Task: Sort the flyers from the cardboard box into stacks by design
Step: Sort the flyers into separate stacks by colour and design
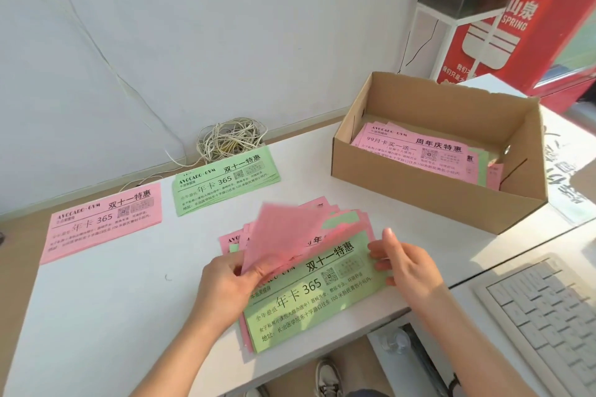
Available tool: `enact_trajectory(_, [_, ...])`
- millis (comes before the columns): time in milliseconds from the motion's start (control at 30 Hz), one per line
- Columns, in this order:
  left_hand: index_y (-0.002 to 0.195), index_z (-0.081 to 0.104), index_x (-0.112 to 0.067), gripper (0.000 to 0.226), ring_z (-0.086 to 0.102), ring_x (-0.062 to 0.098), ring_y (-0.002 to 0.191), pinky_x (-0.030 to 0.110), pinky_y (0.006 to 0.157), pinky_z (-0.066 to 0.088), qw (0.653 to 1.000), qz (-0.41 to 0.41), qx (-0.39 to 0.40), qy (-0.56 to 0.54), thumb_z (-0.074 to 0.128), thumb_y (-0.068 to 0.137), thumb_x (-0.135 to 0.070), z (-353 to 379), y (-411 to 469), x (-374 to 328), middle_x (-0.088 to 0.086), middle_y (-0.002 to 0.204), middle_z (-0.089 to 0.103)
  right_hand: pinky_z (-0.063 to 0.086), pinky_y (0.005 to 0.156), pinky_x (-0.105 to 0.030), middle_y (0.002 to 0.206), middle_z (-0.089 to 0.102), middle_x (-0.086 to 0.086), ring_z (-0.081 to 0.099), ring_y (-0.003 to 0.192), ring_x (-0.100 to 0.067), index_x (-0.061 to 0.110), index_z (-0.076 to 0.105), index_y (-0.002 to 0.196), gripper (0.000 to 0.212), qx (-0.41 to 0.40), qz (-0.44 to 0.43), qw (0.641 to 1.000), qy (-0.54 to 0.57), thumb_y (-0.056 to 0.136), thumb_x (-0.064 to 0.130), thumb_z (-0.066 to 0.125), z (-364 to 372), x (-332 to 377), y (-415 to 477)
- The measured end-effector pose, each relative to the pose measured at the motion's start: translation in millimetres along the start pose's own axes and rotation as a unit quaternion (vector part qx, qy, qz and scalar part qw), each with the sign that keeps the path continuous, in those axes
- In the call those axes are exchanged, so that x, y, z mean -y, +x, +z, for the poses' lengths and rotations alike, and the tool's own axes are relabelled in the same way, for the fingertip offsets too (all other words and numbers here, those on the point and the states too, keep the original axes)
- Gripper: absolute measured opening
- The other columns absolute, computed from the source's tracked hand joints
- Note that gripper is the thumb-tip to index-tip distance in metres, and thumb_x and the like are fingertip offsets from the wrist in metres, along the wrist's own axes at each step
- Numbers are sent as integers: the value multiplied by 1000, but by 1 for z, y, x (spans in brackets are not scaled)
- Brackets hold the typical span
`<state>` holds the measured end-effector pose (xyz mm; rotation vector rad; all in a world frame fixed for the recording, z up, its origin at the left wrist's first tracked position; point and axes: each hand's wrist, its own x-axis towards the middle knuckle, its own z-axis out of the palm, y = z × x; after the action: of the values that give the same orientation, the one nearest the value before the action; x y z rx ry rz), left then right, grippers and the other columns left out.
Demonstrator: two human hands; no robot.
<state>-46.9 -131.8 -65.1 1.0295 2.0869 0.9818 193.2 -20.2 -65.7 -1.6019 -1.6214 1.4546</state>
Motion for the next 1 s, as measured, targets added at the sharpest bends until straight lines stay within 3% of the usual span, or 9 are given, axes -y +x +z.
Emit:
enact_trajectory(100, [68,60,-18,26,51,9,56,16,50,33,996,51,-60,50,63,86,-36,3,-2,-1,-13,54,56,39,59,-26,62,58,7,49,57,-12,5,70,78,47,30,3,997,-67,91,47,53,-4,7,6])
enact_trajectory(167, [106,62,-17,15,62,16,74,20,63,42,991,72,-80,78,59,92,-20,6,-5,0,-12,82,66,41,56,-25,60,63,9,54,57,-12,15,74,76,31,15,-32,992,-117,88,41,61,-3,7,8])
enact_trajectory(300, [134,34,-26,43,60,18,58,21,55,45,974,158,-84,142,52,95,-20,9,-8,1,-1,79,64,48,61,-34,74,66,-23,59,67,-37,-12,60,88,100,29,-30,996,-77,76,84,34,4,11,9])
enact_trajectory(433, [125,49,-28,39,60,1,62,11,55,49,939,249,34,234,52,88,-38,9,-15,-3,-17,85,64,54,64,-45,83,70,-22,63,72,-40,-15,55,96,114,75,-18,996,-53,67,93,31,4,19,5])
enact_trajectory(567, [106,66,-22,70,67,25,101,37,79,57,864,276,113,406,89,40,-24,16,-21,7,5,116,67,49,55,-15,78,74,9,70,69,-10,11,71,93,54,145,9,989,12,89,58,46,-1,35,1])
enact_trajectory(667, [127,54,-25,84,51,28,125,46,97,47,840,231,163,462,78,54,-56,16,-27,-5,4,140,50,60,62,-30,86,75,8,72,75,-9,21,67,101,13,162,15,985,-50,89,20,66,1,34,8])
enact_trajectory(767, [146,26,-27,89,18,23,143,46,114,25,856,196,160,451,42,71,-73,11,-29,-10,-4,156,17,60,58,-34,87,74,10,72,72,-9,27,65,96,27,148,-1,978,-148,85,3,58,4,35,12])
enact_trajectory(867, [121,58,-26,76,58,24,113,36,85,54,848,219,163,454,74,54,-59,11,-32,-6,1,131,57,60,60,-31,89,74,13,71,75,-4,35,61,97,33,154,-19,979,-134,88,3,55,4,42,13])
enact_trajectory(1000, [124,52,-25,74,57,28,110,40,81,55,870,197,118,436,73,62,-59,20,-32,-4,4,130,54,54,53,-22,88,74,13,71,73,-4,41,47,112,29,188,-15,979,-84,94,21,58,6,51,11])
